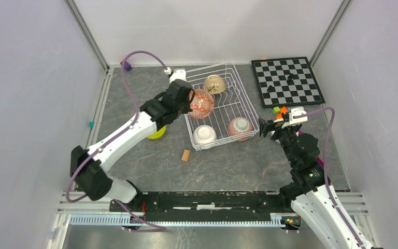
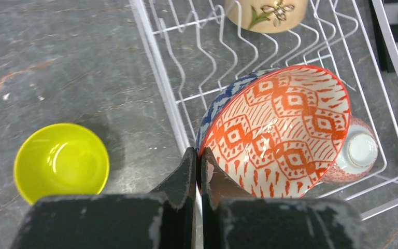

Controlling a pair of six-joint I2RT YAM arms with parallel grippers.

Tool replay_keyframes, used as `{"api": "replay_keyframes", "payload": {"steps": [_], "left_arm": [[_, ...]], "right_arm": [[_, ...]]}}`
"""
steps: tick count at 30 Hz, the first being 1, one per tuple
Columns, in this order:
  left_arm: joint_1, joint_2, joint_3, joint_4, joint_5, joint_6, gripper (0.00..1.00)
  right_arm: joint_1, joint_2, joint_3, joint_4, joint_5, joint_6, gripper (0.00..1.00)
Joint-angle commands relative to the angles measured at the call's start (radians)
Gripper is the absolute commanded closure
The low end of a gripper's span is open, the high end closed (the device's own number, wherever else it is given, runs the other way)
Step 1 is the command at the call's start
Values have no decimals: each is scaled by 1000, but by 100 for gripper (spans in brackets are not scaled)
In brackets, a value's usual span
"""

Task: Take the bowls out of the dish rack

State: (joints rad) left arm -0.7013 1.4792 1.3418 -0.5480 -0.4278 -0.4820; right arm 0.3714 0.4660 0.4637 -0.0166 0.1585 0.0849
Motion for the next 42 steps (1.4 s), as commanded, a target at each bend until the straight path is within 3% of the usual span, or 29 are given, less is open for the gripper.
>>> {"api": "replay_keyframes", "payload": {"steps": [1,7,17,27,33,37,42], "left_arm": [[49,-182,-96,55,-125,-114,98],[207,-326,-232,55,-47,-190,98],[381,-338,-303,22,49,-323,98],[551,-276,-280,-10,121,-459,98],[653,-164,-194,-37,160,-535,98],[737,-62,-133,-62,275,-582,98],[748,-2,-126,-70,346,-585,98]], "right_arm": [[1,2,17,39,-16,25,3],[1,5,-7,57,-30,47,3],[1,6,-10,54,-33,41,3],[0,-7,-13,42,-39,38,3],[0,3,-14,51,-52,43,3],[1,15,-13,42,-56,48,3],[1,8,-17,22,-40,44,3]]}}
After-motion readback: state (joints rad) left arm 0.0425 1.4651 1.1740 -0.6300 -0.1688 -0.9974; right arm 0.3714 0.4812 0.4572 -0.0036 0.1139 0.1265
